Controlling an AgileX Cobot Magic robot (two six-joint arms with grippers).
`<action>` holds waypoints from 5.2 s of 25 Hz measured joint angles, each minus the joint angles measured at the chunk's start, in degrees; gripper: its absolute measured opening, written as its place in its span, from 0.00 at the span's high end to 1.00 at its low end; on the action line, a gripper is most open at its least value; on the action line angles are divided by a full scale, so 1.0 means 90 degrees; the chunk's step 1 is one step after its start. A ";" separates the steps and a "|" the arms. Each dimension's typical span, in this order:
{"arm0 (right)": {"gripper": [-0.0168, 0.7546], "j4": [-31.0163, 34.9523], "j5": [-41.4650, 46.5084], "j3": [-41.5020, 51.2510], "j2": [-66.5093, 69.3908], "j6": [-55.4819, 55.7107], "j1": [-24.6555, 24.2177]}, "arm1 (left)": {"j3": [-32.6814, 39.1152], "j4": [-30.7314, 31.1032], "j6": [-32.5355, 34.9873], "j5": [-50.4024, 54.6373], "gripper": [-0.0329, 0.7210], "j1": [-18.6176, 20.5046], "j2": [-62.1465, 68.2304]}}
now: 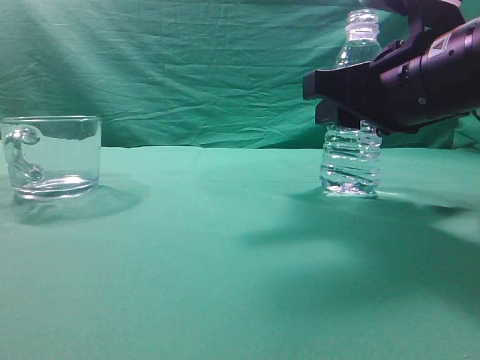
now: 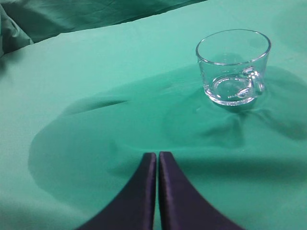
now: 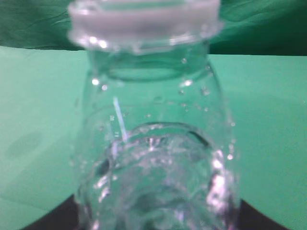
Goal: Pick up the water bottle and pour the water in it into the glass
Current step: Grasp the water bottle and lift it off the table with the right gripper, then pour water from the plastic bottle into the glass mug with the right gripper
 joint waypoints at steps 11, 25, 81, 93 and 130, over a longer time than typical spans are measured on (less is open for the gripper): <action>0.57 -0.0920 0.1154 -0.0235 -0.0944 -0.0184 0.0000 | 0.0000 0.0000 0.0000 0.0000 0.96 0.0000 0.0000; 0.57 -0.3656 0.6549 -0.3282 -0.1488 -0.0184 0.0705 | 0.0000 0.0000 0.0000 0.0000 0.96 0.0000 0.0000; 0.57 -1.0657 0.7302 -0.7033 0.1718 -0.0401 0.1602 | 0.0000 0.0000 0.0000 0.0000 0.96 0.0000 0.0000; 0.57 -1.0936 0.7302 -0.7033 0.1718 -0.0401 0.1598 | 0.0000 0.0000 0.0000 0.0000 0.96 0.0000 0.0000; 0.57 -0.8133 0.9420 -0.7046 0.0470 0.5752 0.1587 | 0.0000 0.0000 0.0000 0.0000 0.96 0.0000 0.0000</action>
